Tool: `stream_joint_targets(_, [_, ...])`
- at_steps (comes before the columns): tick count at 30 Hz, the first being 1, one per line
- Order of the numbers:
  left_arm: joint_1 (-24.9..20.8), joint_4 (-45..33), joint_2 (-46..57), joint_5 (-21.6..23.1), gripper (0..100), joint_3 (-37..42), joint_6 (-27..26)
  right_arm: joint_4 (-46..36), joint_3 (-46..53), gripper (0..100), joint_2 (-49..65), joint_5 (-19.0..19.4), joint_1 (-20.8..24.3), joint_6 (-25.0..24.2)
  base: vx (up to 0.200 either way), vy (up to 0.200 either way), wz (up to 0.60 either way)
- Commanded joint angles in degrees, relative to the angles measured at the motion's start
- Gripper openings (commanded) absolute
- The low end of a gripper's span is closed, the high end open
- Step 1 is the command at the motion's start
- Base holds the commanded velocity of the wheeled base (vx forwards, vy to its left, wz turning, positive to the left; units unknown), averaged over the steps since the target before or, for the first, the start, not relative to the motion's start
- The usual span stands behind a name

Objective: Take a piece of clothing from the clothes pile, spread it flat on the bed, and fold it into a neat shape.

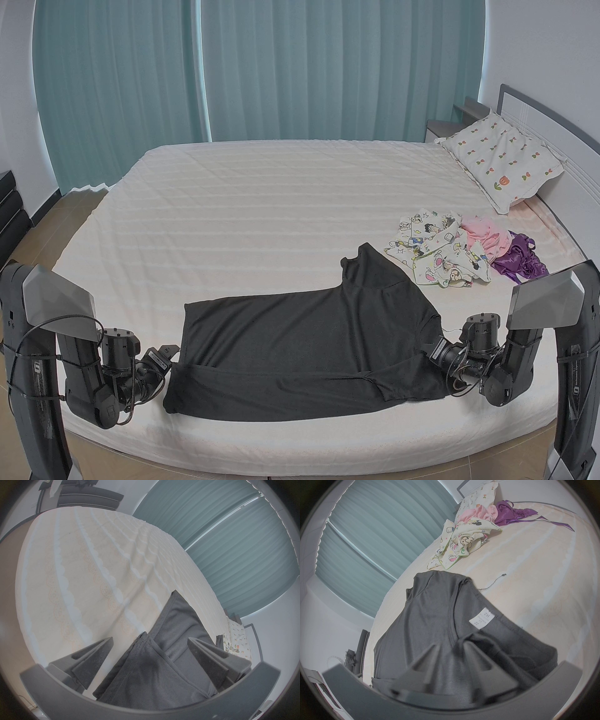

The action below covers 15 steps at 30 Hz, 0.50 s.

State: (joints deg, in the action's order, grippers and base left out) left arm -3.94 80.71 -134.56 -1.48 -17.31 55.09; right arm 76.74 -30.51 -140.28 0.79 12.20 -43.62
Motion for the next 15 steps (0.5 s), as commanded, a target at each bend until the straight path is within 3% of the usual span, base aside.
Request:
stream_joint_targets(1, [-0.02,0.06,-0.09,-0.02,100,0.0,0.02,0.16,-1.13,0,-0.7,-0.27,-1.13,-0.15,0.0,0.0,0.0])
stream_joint_targets(15, [-0.02,0.06,-0.09,-0.11,100,0.0,0.02,3.77,-2.71,0,-0.88,-0.53,-3.15,-2.17,0.0,0.0,0.0])
